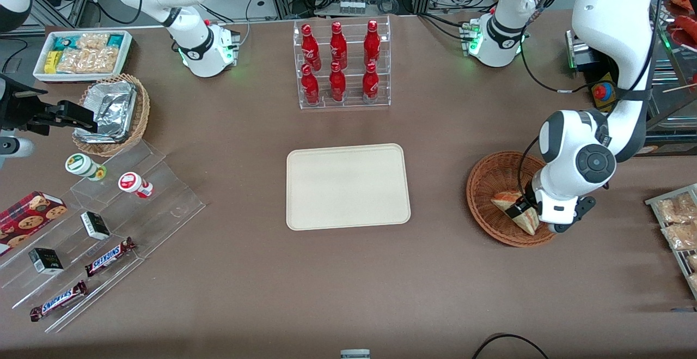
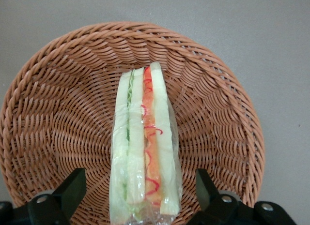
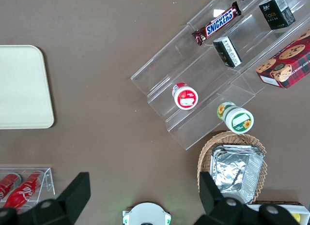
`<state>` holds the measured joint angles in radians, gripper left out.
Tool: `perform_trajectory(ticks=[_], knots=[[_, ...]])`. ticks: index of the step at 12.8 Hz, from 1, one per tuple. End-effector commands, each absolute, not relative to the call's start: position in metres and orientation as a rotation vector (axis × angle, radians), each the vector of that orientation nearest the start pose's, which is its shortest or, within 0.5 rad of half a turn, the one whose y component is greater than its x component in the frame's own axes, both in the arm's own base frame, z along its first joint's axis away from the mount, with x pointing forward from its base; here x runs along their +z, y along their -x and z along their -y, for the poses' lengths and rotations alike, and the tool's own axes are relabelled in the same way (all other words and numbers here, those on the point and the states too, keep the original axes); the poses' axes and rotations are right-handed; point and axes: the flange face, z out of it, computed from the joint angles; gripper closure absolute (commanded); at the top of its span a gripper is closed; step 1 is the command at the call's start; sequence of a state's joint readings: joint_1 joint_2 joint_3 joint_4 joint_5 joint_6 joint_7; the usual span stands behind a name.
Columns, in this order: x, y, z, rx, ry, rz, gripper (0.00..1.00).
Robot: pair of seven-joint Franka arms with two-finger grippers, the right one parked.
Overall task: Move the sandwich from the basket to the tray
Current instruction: 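Lower the open left gripper around the wrapped sandwich and close it, then lift the sandwich out of the basket with the left gripper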
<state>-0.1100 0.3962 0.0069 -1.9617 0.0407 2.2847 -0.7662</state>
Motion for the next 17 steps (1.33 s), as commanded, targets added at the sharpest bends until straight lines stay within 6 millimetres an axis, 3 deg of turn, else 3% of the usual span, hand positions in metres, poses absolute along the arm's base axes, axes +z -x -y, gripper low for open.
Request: perform_trajectory(ticks=[1,4,7,11,14,17], knots=[[0.254,-0.604,0.063,0.076,2.91,0.968,0.17],[0.257,-0.605,0.063,0.073,2.912,0.96,0.97],[0.274,-0.612,0.064,0.066,2.915,0.95,1.0],[0.355,-0.63,0.082,0.119,2.911,0.886,1.0],[0.404,-0.634,0.132,0.107,2.97,0.787,1.0],[0.428,-0.619,0.208,0.087,3.056,0.586,1.0]])
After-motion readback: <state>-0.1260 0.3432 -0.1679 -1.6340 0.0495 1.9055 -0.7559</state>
